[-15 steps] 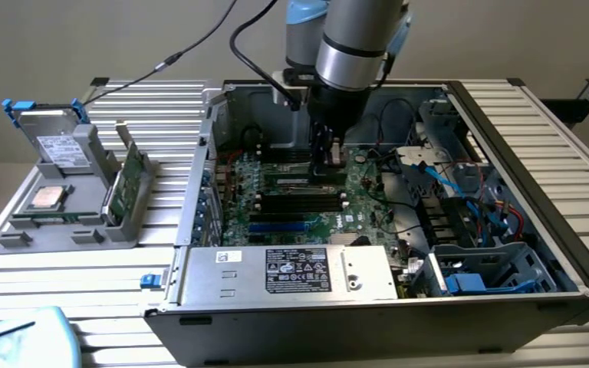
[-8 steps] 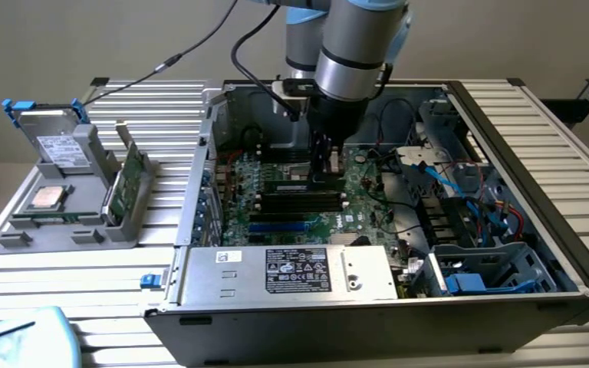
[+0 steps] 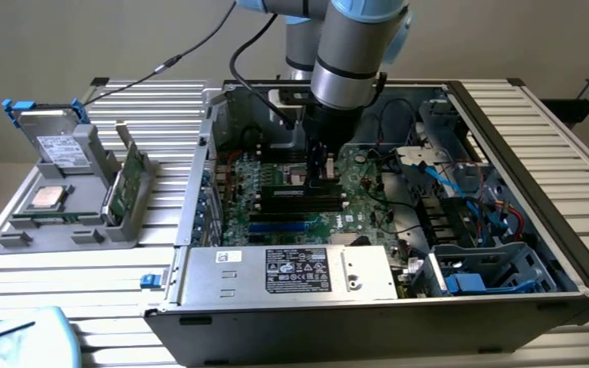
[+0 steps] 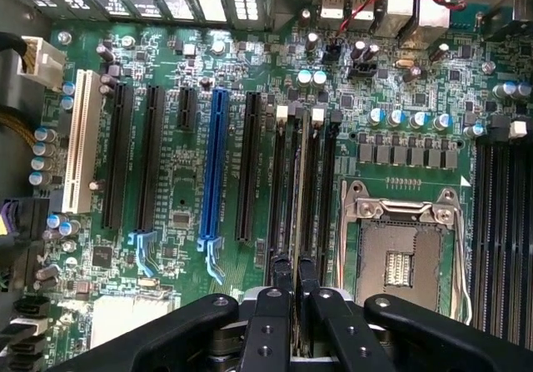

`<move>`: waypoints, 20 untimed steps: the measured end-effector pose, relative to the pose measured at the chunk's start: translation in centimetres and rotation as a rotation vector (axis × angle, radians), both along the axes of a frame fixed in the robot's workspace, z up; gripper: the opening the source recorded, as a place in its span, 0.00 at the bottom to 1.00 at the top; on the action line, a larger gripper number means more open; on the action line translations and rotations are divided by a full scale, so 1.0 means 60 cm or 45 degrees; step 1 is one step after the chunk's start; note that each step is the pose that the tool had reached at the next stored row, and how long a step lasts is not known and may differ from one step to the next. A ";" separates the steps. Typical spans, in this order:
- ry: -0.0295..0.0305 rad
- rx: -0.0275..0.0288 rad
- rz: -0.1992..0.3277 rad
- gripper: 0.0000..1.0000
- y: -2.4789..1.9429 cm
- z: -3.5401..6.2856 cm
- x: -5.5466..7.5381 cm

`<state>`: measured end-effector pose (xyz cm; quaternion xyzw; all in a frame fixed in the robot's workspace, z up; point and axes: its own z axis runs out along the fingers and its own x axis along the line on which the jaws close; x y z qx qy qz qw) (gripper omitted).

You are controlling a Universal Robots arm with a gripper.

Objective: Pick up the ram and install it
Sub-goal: 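Insert the ram into the slot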

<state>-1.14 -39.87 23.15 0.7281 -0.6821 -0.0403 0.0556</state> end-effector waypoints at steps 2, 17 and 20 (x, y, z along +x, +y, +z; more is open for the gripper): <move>0.0001 0.0002 0.000 0.14 -0.0001 0.000 0.000; 0.0004 0.0001 0.001 0.14 -0.0179 0.001 0.001; 0.0002 0.0008 0.001 0.14 -0.0179 -0.001 0.001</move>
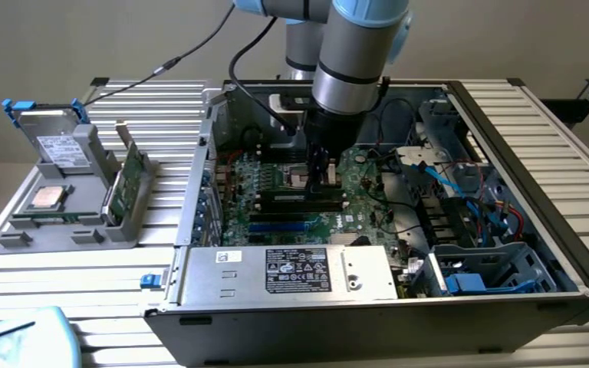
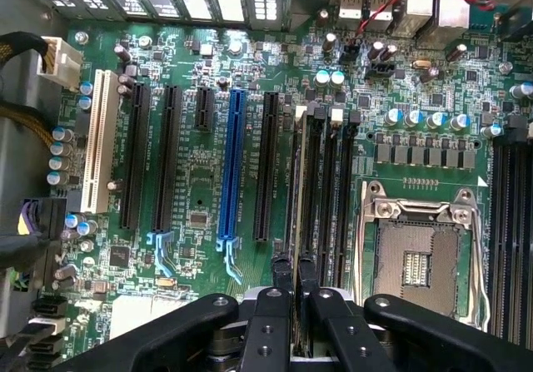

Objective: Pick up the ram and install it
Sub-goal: 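Insert the ram into the slot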

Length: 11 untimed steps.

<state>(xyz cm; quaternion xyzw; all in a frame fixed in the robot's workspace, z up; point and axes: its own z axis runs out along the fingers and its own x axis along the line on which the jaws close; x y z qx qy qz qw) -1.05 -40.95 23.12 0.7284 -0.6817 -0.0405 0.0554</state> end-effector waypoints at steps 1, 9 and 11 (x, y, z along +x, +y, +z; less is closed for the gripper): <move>0.0000 -0.0002 0.000 0.14 0.0000 -0.001 0.000; 0.0002 -0.0009 0.000 0.14 -0.0001 -0.010 0.000; 0.0012 -0.0008 0.000 0.14 -0.0001 -0.011 0.000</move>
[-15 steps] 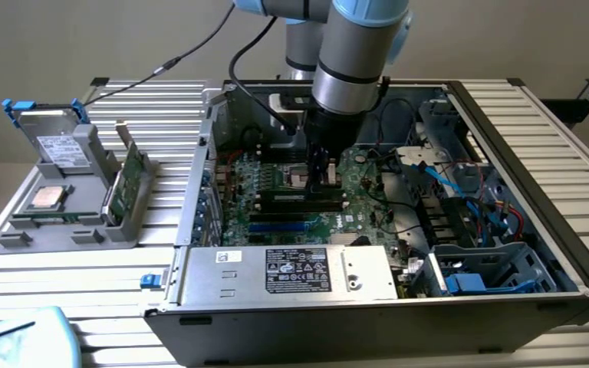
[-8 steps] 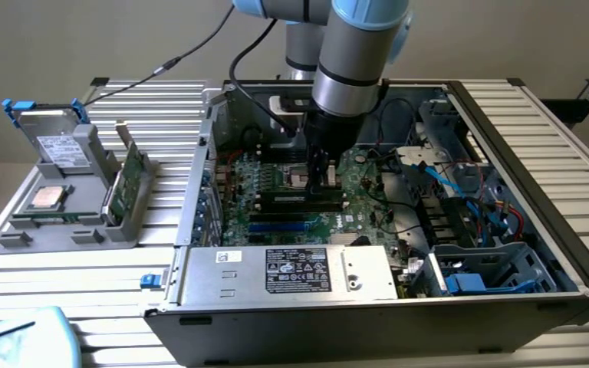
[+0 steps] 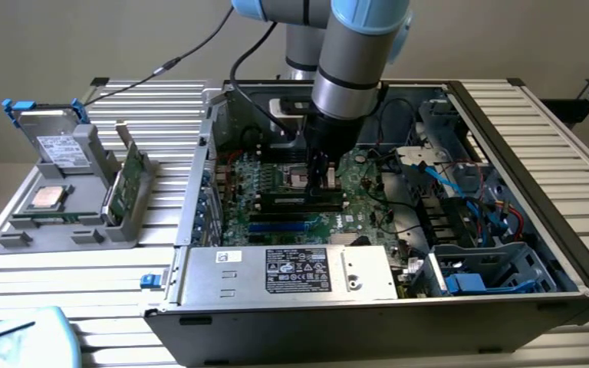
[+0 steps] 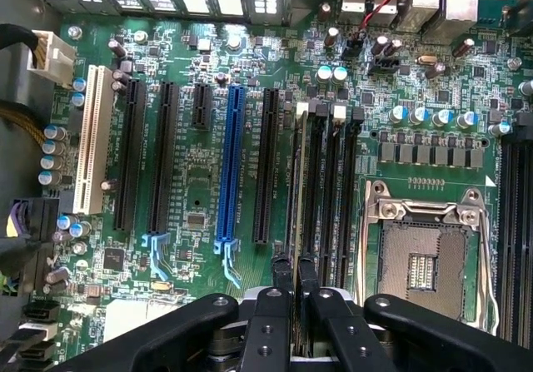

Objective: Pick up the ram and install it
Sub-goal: 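Insert the ram into the slot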

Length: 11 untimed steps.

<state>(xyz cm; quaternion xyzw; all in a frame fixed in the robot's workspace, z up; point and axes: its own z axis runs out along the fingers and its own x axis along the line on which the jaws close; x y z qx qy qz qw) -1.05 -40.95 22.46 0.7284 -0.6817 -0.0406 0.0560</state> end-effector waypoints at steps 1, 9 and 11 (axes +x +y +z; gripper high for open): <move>0.0001 0.0000 0.000 0.14 0.0000 -0.001 0.000; 0.0001 0.0002 0.000 0.14 0.0000 -0.003 0.000; 0.0001 0.0001 0.000 0.14 0.0000 -0.004 0.000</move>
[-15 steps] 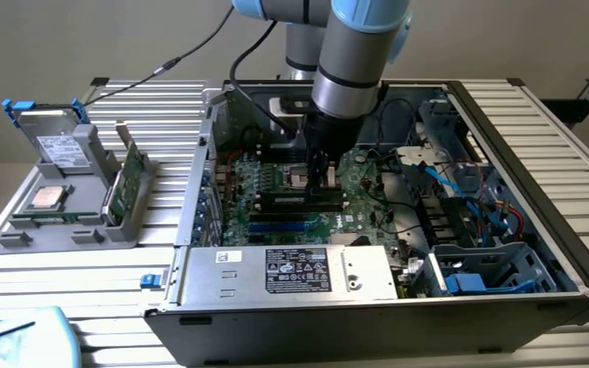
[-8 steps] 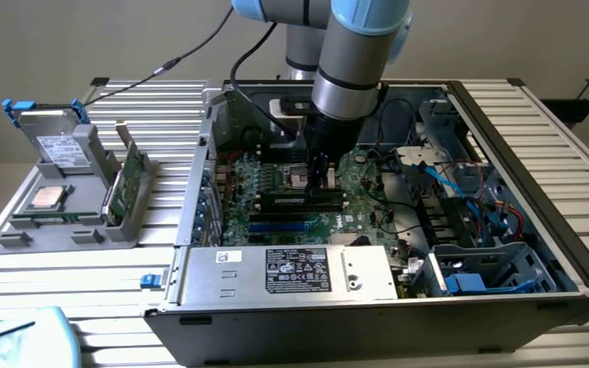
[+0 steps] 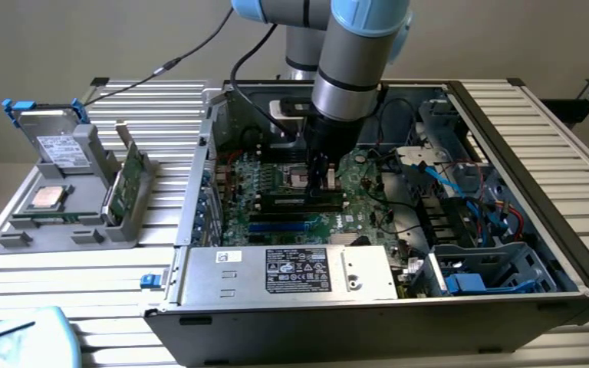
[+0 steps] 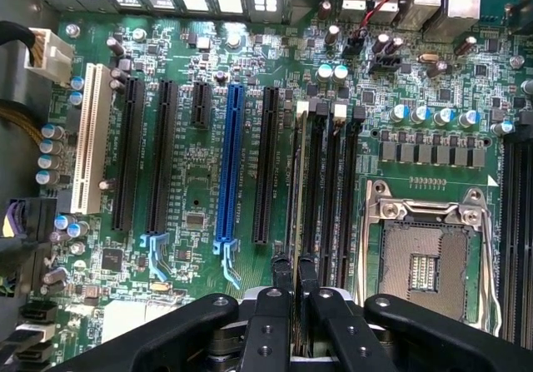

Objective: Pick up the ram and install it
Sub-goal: 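Insert the ram into the slot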

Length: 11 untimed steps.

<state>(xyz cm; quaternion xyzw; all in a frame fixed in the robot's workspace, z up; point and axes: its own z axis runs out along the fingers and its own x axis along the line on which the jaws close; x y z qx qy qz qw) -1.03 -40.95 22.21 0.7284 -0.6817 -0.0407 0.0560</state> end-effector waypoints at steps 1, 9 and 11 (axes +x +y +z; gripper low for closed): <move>0.0001 -0.0001 0.000 0.14 0.0000 0.000 0.000; 0.0001 -0.0003 0.000 0.14 0.0002 -0.001 0.001; 0.0001 -0.0001 0.000 0.14 0.0002 -0.002 0.001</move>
